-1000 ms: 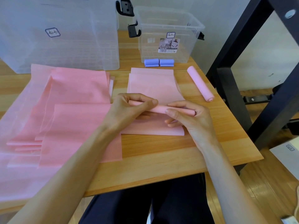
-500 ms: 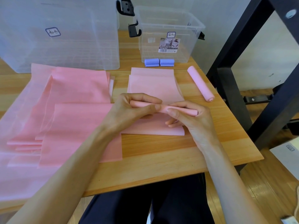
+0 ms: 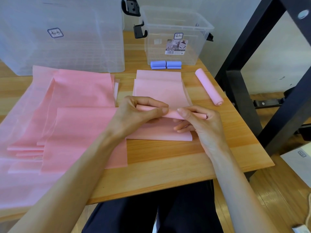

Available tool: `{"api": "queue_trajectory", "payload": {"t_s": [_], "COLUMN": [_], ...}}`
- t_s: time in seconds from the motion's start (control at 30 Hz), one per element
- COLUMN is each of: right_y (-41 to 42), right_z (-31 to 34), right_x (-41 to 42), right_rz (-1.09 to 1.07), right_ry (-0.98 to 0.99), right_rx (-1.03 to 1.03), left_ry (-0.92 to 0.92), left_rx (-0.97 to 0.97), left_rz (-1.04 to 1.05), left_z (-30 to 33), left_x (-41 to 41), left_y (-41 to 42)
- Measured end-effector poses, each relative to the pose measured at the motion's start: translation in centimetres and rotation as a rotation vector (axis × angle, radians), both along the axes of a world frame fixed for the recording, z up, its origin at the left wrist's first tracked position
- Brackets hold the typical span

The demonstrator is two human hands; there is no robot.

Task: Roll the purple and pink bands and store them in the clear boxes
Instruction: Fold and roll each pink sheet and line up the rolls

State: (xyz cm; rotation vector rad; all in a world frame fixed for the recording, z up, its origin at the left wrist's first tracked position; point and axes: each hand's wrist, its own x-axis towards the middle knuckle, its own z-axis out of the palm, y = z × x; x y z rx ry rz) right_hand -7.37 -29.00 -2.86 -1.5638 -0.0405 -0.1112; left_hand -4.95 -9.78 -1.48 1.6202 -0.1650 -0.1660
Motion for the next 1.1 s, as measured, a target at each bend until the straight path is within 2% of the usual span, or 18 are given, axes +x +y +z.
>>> {"api": "queue_trajectory", "payload": {"t_s": [0.93,1.1], "right_y": [0.02,-0.02], "right_z": [0.07,-0.01], "right_x": [0.02,0.07], "right_rz": [0.043,0.014], "right_ry": [-0.022,-0.019], "right_rx": [0.015,0.0], "left_ry": [0.015,0.007], "left_rx": [0.01,-0.004], "left_rz": [0.053,0.011], "left_z": [-0.23,-0.04], "left_x": [0.14,0.02], "left_y": [0.07,-0.03]}}
